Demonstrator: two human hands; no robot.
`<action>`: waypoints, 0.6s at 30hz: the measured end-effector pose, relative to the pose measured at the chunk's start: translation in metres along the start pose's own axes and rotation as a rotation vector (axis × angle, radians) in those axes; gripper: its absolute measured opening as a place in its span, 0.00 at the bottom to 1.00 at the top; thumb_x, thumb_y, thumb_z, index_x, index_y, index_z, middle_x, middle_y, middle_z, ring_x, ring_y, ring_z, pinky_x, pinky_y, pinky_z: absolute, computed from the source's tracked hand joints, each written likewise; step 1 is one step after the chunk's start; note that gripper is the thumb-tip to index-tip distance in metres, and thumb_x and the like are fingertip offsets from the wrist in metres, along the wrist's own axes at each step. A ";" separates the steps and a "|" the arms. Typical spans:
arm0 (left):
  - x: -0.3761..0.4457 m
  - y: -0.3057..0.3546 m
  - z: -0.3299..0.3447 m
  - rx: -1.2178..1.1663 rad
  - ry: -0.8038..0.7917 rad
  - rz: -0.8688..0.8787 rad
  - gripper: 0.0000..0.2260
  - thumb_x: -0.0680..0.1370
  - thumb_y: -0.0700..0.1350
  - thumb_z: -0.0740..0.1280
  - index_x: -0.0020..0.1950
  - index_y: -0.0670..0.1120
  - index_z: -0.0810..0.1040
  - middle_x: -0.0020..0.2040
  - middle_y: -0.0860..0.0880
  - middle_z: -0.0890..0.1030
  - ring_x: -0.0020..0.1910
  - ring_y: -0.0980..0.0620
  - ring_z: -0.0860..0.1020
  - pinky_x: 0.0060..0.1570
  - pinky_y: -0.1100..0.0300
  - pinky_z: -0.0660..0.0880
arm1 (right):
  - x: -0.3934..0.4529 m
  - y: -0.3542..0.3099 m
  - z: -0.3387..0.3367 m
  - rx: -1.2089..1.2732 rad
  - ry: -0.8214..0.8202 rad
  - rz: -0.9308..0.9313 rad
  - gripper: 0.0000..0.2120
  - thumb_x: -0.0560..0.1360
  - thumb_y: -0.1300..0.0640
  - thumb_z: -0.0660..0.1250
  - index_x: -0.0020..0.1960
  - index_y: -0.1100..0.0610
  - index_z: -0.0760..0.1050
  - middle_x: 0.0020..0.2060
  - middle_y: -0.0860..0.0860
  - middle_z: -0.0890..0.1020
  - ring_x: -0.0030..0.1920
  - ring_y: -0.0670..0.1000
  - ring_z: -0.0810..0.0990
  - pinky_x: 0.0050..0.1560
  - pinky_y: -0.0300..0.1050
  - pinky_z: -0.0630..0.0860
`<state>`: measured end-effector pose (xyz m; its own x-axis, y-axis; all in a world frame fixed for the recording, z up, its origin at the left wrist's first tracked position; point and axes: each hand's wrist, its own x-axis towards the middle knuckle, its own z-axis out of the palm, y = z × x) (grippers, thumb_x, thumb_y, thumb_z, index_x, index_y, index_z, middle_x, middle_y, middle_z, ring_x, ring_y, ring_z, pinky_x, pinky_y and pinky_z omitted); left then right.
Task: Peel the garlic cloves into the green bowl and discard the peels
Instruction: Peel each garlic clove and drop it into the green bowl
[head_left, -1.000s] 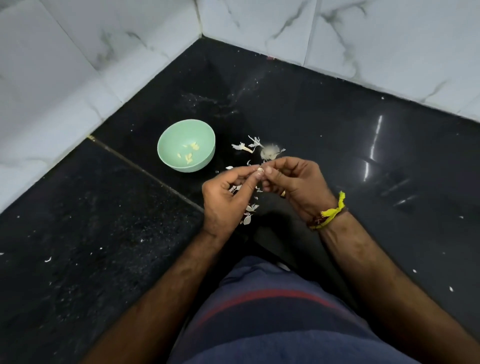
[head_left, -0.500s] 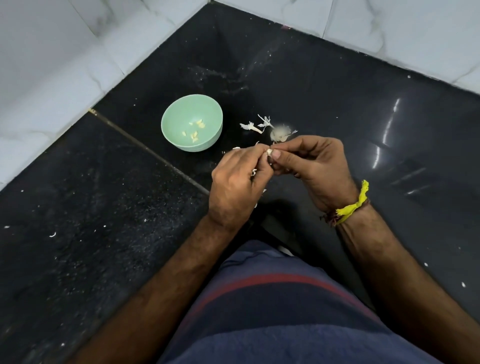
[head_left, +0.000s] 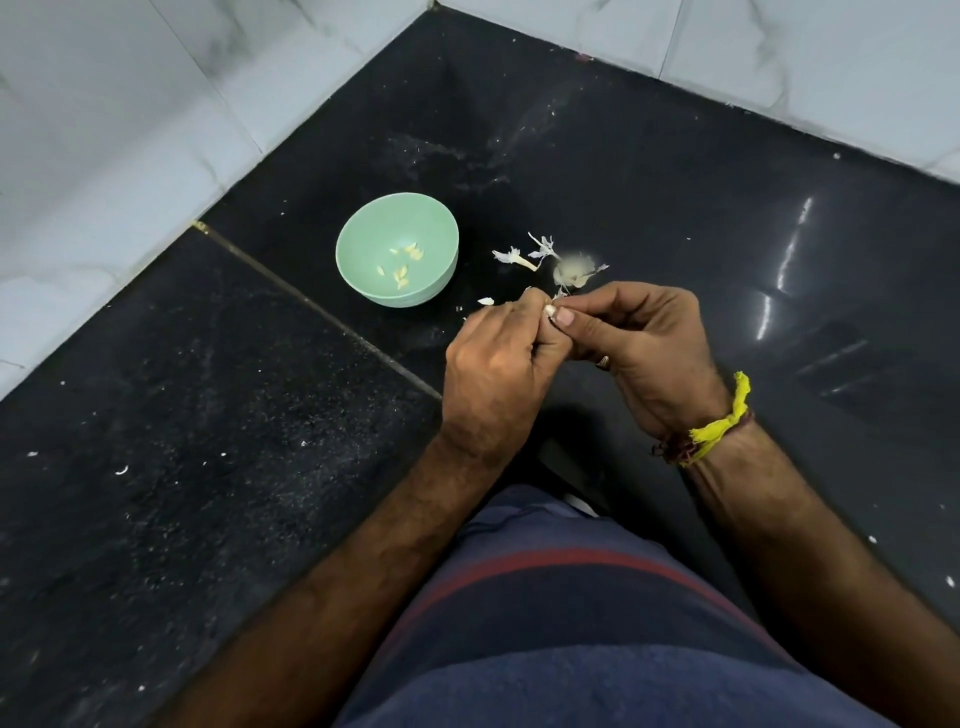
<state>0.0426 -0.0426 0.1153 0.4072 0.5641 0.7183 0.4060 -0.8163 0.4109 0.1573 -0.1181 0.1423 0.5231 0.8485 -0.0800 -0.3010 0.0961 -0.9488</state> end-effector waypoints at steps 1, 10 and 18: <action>0.000 0.000 0.000 -0.003 -0.001 -0.019 0.08 0.78 0.38 0.66 0.45 0.36 0.83 0.33 0.44 0.79 0.32 0.46 0.77 0.40 0.53 0.76 | -0.001 0.001 0.001 -0.013 0.012 -0.016 0.09 0.66 0.64 0.75 0.45 0.67 0.81 0.40 0.63 0.85 0.40 0.60 0.84 0.44 0.52 0.83; 0.014 0.014 -0.025 -0.621 -0.174 -0.521 0.10 0.81 0.41 0.64 0.54 0.39 0.84 0.45 0.47 0.86 0.45 0.47 0.84 0.48 0.45 0.82 | 0.000 -0.013 -0.003 0.166 -0.058 0.113 0.10 0.69 0.64 0.71 0.50 0.67 0.80 0.39 0.60 0.85 0.37 0.53 0.83 0.43 0.46 0.82; 0.020 0.013 -0.033 -0.926 -0.252 -0.582 0.04 0.80 0.36 0.68 0.52 0.38 0.82 0.44 0.46 0.85 0.43 0.51 0.83 0.46 0.56 0.80 | 0.001 -0.019 -0.010 0.250 -0.163 0.191 0.08 0.70 0.65 0.68 0.49 0.63 0.81 0.36 0.56 0.84 0.35 0.49 0.82 0.38 0.40 0.81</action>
<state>0.0292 -0.0462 0.1529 0.5501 0.8132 0.1900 -0.1335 -0.1390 0.9813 0.1714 -0.1245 0.1572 0.3104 0.9335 -0.1796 -0.5771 0.0349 -0.8159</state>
